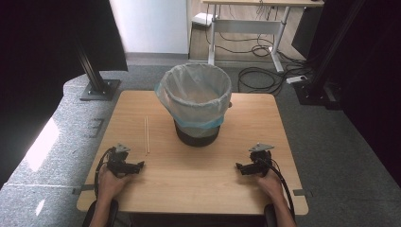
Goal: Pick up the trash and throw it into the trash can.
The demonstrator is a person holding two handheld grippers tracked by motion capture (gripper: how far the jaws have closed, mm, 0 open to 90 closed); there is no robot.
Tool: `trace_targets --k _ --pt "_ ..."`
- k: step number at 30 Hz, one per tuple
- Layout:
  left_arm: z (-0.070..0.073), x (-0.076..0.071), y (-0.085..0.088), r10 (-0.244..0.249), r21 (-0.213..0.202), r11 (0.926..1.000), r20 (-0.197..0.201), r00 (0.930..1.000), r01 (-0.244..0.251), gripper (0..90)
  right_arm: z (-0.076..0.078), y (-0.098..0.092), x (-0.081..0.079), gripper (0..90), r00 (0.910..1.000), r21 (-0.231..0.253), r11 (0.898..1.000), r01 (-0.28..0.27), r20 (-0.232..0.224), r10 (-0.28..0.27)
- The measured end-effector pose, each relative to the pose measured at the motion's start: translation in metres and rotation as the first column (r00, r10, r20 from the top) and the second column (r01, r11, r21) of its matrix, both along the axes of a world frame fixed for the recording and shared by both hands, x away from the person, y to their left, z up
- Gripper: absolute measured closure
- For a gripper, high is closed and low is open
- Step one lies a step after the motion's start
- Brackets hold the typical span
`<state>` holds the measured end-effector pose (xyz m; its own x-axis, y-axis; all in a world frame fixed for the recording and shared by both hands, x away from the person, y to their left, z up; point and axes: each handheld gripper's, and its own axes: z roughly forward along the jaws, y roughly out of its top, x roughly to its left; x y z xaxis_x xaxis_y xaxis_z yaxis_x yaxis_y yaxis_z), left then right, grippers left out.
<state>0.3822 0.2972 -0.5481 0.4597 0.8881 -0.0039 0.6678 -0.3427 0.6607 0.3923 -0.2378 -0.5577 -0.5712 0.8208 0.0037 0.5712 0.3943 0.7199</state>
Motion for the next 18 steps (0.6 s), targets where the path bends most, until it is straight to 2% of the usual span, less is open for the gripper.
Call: trace_targets --k 12,18 --pt "0.0001 0.0013 -0.0006 0.001 -0.001 1.0 0.0 1.0 -0.001 0.0 -0.0001 -0.0047 -0.0044 0.0 0.9998 0.001 1.0 0.017 0.001 -0.017" --pt "0.0033 0.0058 -0.0025 0.019 0.01 0.9998 -0.023 0.9995 -0.019 1.0 -0.0001 -0.0038 -0.0057 0.0 0.9996 0.0 1.0 0.028 0.001 -0.028"
